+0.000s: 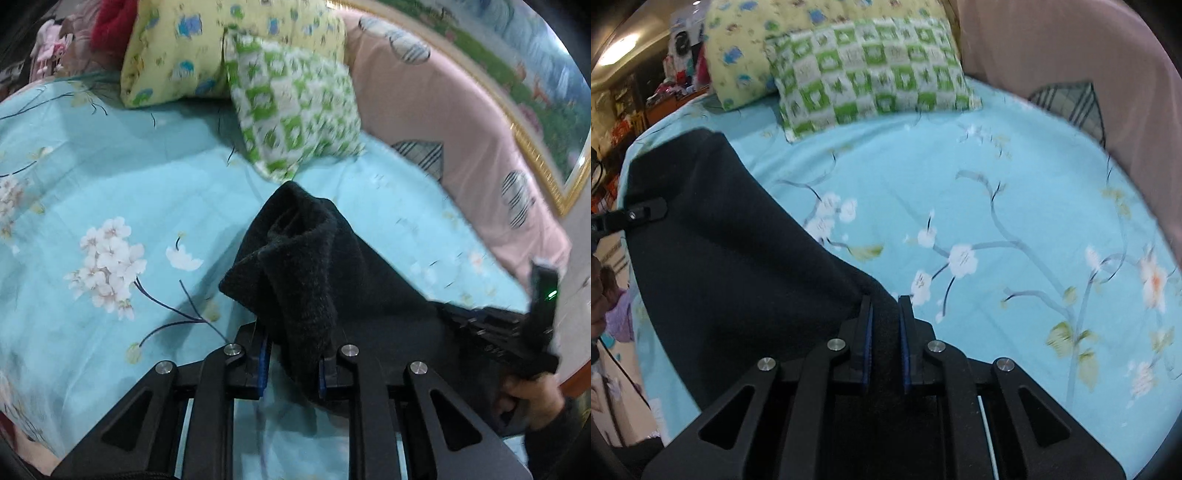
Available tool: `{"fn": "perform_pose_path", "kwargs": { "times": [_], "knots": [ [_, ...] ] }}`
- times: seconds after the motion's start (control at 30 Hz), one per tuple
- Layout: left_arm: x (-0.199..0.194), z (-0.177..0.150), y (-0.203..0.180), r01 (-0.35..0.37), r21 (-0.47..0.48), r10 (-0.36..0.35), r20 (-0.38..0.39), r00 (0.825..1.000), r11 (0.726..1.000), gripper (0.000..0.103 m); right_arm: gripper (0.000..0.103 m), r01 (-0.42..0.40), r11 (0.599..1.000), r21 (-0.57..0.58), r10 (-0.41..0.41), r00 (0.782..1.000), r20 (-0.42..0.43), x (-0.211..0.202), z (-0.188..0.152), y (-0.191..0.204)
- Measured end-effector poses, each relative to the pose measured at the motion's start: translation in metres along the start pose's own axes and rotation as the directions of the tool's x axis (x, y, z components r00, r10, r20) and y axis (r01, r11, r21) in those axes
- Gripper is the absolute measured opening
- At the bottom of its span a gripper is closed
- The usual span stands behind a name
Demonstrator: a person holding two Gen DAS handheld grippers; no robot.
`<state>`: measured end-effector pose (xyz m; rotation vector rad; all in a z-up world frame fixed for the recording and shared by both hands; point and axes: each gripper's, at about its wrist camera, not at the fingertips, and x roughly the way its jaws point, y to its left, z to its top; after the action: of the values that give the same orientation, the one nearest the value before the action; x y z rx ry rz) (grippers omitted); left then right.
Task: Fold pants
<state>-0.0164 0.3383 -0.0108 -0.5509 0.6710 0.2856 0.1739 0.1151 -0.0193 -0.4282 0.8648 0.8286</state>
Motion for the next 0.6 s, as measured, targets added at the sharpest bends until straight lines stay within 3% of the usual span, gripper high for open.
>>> {"fn": "perform_pose_path", "kwargs": {
  "times": [0.03,0.1,0.13,0.27,0.4,0.6],
  "knots": [
    [0.003,0.000,0.000,-0.038,0.016,0.038,-0.006,0.999,0.999,0.030,0.019,0.005,1.000,0.015,-0.004,1.000,-0.011,0.004,-0.002,-0.002],
    [0.002,0.000,0.004,-0.060,0.008,0.060,-0.007,0.998,0.998,0.037,0.041,0.032,0.998,0.053,-0.032,0.999,0.001,0.000,-0.006,-0.007],
    [-0.004,-0.001,0.006,-0.065,-0.005,0.065,0.005,0.998,0.998,0.039,0.043,0.041,0.996,0.073,-0.042,0.999,0.015,-0.007,-0.007,-0.010],
    [-0.030,-0.001,0.007,-0.099,-0.031,0.101,0.071,0.992,0.995,0.045,0.044,0.006,0.986,0.166,-0.023,0.995,0.100,-0.054,-0.021,-0.019],
    [-0.046,-0.001,-0.015,-0.062,0.016,0.061,0.090,0.994,0.998,0.045,0.048,-0.054,0.968,0.246,0.013,0.986,0.166,-0.092,-0.045,-0.023],
    [-0.044,-0.007,-0.079,0.029,0.144,-0.038,0.064,0.997,0.989,0.049,0.049,-0.065,0.955,0.289,0.020,0.987,0.157,-0.120,-0.082,-0.019]
  ]
}}
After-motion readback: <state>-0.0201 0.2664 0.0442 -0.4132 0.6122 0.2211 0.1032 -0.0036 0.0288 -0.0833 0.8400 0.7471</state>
